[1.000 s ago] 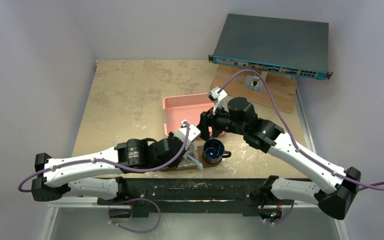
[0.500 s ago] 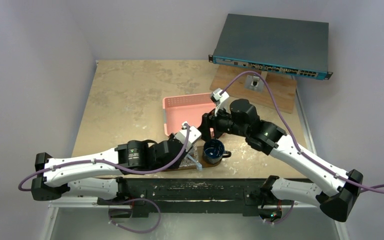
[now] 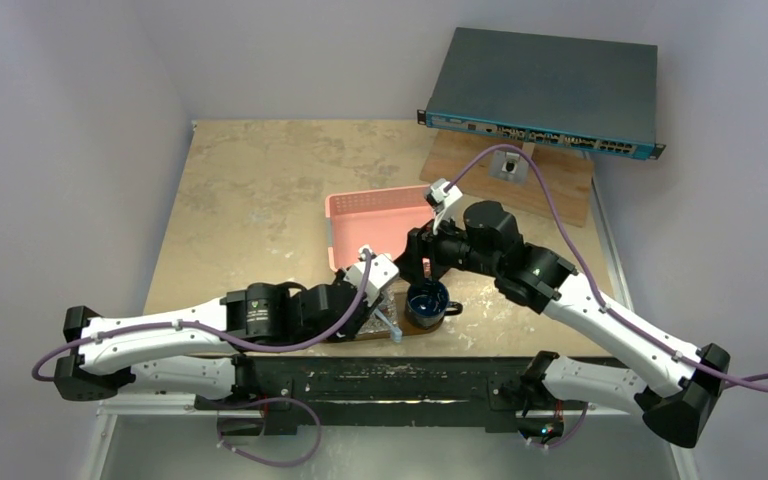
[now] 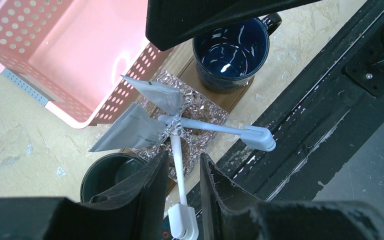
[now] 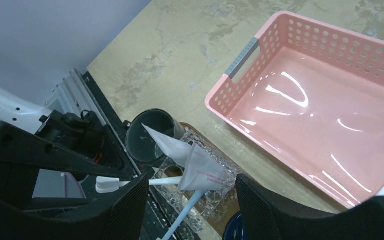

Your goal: Prepare toiletry sets of a toothbrush and toothpaste on the tray

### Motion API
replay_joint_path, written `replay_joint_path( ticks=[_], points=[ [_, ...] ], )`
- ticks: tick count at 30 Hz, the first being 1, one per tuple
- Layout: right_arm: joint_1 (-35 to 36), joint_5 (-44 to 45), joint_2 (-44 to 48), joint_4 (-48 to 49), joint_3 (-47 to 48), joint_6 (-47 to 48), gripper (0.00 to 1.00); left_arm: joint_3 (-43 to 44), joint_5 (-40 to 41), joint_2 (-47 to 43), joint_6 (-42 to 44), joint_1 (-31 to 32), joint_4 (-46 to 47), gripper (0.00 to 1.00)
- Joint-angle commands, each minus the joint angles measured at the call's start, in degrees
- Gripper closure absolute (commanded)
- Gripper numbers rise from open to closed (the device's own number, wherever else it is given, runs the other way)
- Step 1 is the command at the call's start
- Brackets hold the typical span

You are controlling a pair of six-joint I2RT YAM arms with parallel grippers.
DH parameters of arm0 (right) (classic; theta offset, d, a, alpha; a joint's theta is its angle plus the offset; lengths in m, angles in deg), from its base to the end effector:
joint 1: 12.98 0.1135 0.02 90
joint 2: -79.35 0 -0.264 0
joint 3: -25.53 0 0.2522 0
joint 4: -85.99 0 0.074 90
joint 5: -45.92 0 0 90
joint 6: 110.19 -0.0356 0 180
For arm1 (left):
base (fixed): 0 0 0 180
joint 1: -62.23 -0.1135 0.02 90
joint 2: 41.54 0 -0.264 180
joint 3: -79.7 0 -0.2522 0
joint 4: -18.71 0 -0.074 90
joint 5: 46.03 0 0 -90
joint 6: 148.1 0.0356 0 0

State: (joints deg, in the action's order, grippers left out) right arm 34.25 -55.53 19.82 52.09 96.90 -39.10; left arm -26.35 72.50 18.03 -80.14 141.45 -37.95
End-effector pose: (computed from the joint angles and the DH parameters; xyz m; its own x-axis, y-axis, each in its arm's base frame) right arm 0.1536 0.1765 0.3519 -0.5149 -0.0889 -0.8526 -0.7162 0.5912 0.3709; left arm 0.0557 -0.2016 0.3329 -0.4157 0.4207 -0.8064 0.6915 0.7221 0.0202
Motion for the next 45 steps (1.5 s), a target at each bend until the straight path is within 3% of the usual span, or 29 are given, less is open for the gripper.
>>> replay_joint_path(
  ticks=[1, 9, 27, 31, 38, 45],
  points=[
    [0.1, 0.2, 1.4, 0.8, -0.6, -1.1, 0.33, 0.7, -0.1, -1.2, -1.2, 0.8, 1.0, 0.71],
    [0.1, 1.3, 2.1, 0.3, -0.5, -2.0, 0.33, 2.2, -0.1, -1.1, -1.1, 1.2, -0.4, 0.69],
    [0.1, 15.3, -2.0, -5.6, 6.8, -2.0, 0.31, 9.3, 4.9, 0.0, 5.6, -0.2, -1.7, 0.45],
    [-0.9, 20.6, -3.5, -6.1, 8.7, -1.0, 0.25, 10.2, 2.1, -0.9, 6.2, -4.2, -1.7, 0.43],
    [-9.1, 18.5, -5.5, -5.7, 11.2, 0.5, 0.24, 11.9, -0.4, -3.7, 9.5, -13.1, -1.8, 0.40],
    [-17.1, 18.8, -5.3, -6.3, 13.4, 1.4, 0.22, 13.0, -6.4, -6.4, 11.2, -27.3, -2.3, 0.39]
  ],
)
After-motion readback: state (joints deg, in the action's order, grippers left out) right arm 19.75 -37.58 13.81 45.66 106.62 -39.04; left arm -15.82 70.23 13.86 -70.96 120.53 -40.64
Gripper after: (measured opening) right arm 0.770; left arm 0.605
